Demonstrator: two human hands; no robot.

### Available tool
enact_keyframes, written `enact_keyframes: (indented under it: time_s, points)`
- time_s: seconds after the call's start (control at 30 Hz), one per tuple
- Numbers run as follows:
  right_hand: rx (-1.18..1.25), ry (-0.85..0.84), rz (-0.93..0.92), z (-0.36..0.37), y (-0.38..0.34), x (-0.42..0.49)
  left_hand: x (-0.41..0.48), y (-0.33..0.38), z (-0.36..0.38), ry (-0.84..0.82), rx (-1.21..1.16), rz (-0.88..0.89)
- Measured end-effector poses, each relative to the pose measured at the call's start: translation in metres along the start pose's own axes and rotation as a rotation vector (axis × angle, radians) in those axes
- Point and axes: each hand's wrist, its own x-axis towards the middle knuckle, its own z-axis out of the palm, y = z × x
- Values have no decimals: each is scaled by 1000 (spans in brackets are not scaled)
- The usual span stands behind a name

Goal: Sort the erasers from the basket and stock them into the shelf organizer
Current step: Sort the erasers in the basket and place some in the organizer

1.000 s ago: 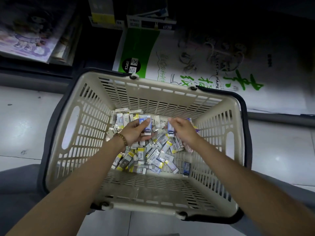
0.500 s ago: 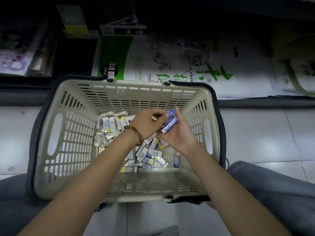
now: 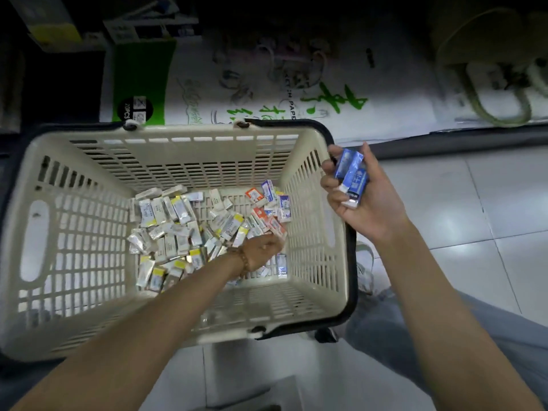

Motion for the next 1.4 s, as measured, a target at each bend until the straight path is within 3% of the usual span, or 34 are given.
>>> enact_keyframes:
  time_s: [0.1, 0.23, 0.33, 0.43, 0.53, 0.83, 1.0, 1.1, 1.2, 1.4]
  points:
    - [-40, -36, 10, -2, 3, 1, 25, -14, 22, 23, 88, 7]
    - [-60, -67, 34, -2, 6, 4, 36, -24, 28, 80, 405, -4]
    - [-102, -67, 37, -1, 7, 8, 36, -30, 31, 100, 393, 20]
    - [-115, -69, 37, 0, 8, 8, 26, -18, 35, 209, 131, -63]
    - [-150, -49, 29, 1, 9, 6, 13, -16, 25, 170, -26, -61]
    - [-451, 142, 110, 42, 47, 8, -51, 20, -61, 248, -1085, 246]
    - [-674, 100, 87, 82, 69, 11, -73, 34, -80, 384, -1565, 369]
    - [-844, 25, 20, 103, 81, 15, -82, 28, -77, 298, -1536, 347]
    - [-1033, -51, 66, 120, 96, 18, -90, 15, -74, 161, -1494, 297]
    - [-1077, -165, 185, 132, 112, 21, -94, -11, -82, 203, -1590, 298]
